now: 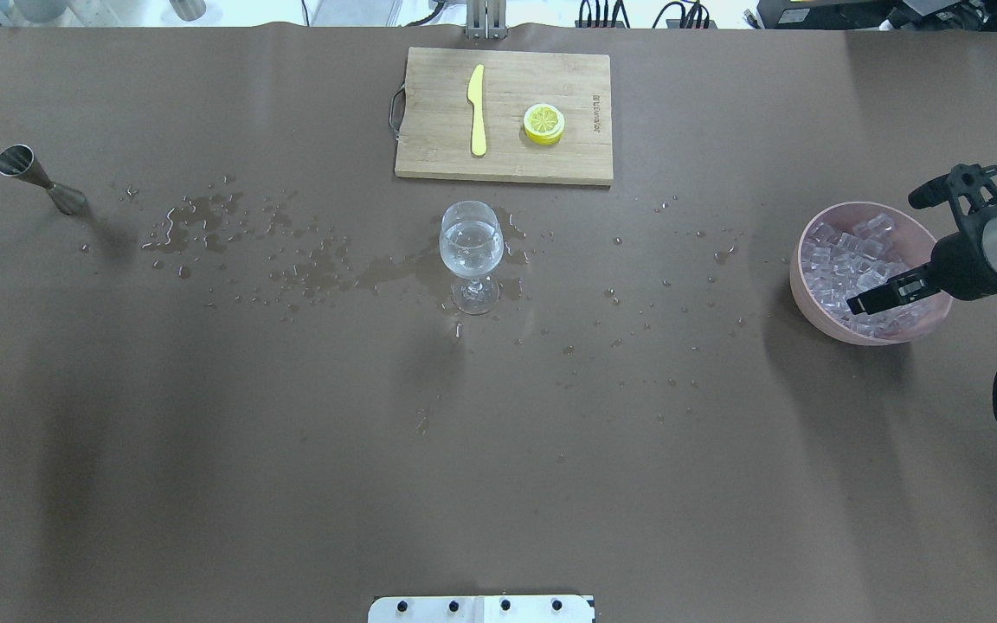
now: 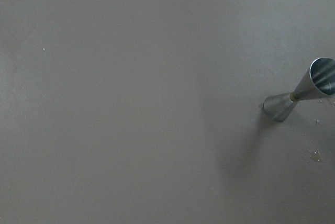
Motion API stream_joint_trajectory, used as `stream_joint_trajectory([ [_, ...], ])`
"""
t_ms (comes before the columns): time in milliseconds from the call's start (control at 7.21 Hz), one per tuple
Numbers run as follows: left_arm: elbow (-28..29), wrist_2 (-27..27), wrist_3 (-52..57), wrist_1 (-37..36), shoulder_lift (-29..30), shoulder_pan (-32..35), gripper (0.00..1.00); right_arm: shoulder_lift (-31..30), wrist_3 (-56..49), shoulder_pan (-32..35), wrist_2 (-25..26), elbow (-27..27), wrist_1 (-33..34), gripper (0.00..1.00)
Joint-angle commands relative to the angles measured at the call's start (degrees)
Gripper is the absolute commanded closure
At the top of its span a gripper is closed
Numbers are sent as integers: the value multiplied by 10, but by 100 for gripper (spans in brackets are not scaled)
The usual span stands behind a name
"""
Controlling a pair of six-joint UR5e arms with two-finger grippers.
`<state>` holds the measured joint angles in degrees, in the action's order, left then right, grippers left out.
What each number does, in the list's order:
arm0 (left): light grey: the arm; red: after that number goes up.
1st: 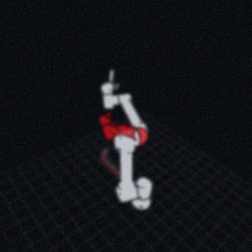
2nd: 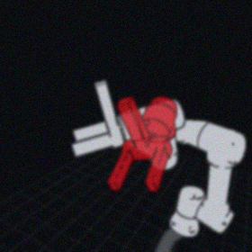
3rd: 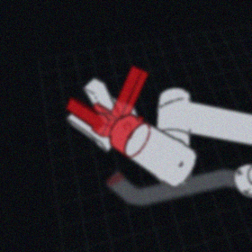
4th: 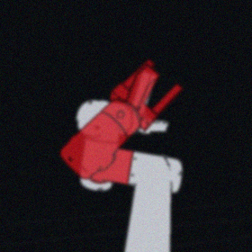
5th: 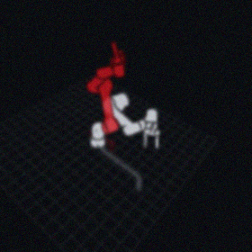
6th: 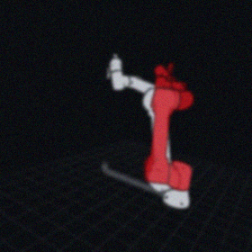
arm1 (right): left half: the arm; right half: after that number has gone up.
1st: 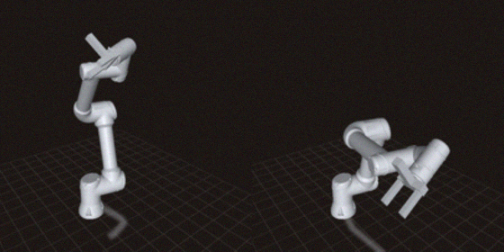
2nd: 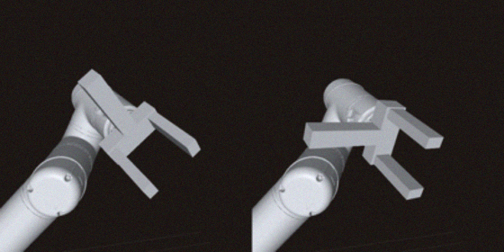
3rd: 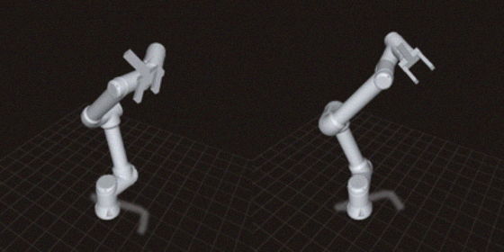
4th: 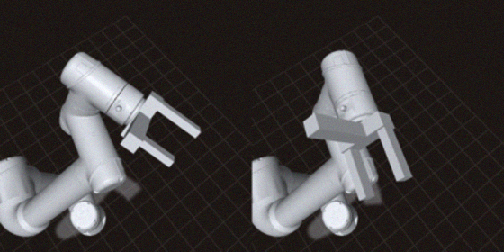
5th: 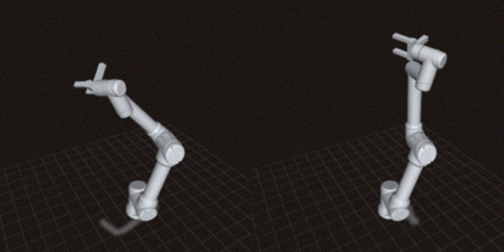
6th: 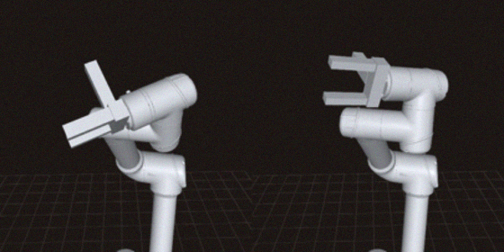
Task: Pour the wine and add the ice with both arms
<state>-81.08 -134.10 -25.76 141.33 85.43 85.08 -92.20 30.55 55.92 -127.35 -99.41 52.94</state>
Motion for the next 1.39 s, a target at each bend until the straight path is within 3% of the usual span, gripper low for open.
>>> stream_joint_trajectory([
  [0,2,0,1,2,-1,0,2,4,-28,11,1,4,15,30],
  [277,3,0,3,4,-2,0,2,11,-27,12,4,4,16,36],
  [1248,6,-1,4,4,-1,0,2,12,-27,7,17,12,16,39],
])
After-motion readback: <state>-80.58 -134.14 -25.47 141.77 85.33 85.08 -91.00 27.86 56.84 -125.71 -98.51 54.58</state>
